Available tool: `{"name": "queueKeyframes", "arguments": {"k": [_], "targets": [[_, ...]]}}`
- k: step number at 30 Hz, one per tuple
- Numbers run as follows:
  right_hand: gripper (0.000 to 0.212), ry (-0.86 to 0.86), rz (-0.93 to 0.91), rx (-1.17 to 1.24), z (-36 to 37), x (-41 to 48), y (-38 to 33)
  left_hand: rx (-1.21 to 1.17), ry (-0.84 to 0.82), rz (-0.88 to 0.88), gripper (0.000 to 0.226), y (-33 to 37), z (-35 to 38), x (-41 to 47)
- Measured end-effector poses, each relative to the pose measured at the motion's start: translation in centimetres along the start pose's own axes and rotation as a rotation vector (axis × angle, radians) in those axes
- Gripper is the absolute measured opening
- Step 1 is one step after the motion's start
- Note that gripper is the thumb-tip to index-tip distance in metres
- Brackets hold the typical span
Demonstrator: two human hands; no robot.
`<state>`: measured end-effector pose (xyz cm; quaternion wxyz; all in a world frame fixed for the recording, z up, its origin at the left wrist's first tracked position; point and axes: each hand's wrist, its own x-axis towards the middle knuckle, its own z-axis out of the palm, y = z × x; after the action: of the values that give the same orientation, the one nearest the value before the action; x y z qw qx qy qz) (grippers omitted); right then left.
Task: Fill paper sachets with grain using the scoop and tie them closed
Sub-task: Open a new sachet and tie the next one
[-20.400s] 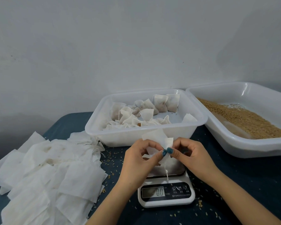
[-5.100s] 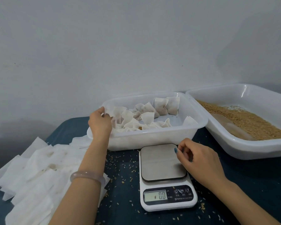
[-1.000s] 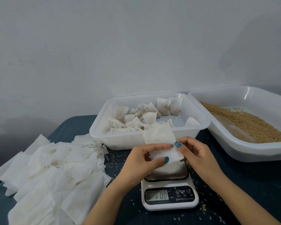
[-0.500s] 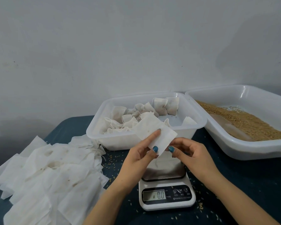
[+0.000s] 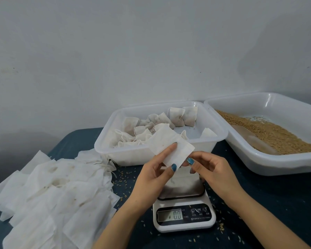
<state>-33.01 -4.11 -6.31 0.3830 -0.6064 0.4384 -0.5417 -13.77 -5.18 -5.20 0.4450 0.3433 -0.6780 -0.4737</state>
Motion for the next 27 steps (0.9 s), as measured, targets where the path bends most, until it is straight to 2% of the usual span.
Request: {"name": "queueKeyframes", "arguments": {"k": [4,10,27], "targets": [[0.014,0.013,0.001,-0.029,0.03,0.04,0.26,-0.013,-0.008,-0.010,0.050,-0.14,0.03,-0.04],[0.027,-0.034,-0.007,-0.018,-0.01,-0.01,0.30,-0.008,0.012,0.001,0.052,-0.19,-0.09,0.03],[0.024,-0.029,-0.002,0.007,0.15,-0.01,0.20,-0.031,0.015,-0.002,0.050,-0.02,0.03,-0.07]]}}
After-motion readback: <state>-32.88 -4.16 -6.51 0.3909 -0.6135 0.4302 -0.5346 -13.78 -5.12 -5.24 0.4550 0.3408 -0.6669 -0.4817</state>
